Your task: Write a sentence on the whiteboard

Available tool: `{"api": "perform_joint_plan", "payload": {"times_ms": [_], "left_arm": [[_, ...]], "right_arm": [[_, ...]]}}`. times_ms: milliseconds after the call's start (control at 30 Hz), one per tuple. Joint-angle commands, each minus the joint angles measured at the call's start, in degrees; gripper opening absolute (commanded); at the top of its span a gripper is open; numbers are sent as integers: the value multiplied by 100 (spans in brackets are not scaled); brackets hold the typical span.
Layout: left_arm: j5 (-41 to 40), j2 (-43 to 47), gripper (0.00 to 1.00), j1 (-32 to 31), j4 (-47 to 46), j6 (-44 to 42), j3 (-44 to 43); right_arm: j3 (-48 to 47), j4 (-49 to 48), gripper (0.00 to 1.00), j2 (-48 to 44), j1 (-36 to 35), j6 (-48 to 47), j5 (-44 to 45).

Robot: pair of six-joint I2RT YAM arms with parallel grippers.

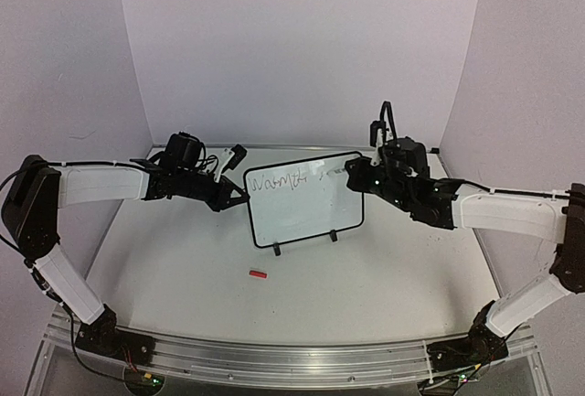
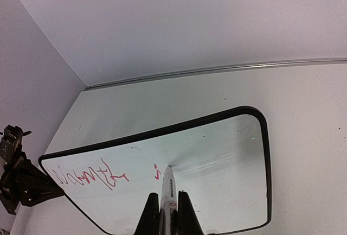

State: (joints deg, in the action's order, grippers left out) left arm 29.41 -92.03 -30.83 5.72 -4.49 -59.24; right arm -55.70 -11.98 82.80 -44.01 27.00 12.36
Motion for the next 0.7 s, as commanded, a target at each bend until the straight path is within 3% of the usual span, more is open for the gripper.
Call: {"api": "perform_joint_plan", "payload": {"times_ms": [0,667], "left_arm": [[-414,-193,0,0,299,-281,-140],[-418,-179,0,-3,299,-278,-127]], "right_arm": [[-210,-129,0,130,33,-82,75],[-271,-191,0,84,29,-90,178]]}}
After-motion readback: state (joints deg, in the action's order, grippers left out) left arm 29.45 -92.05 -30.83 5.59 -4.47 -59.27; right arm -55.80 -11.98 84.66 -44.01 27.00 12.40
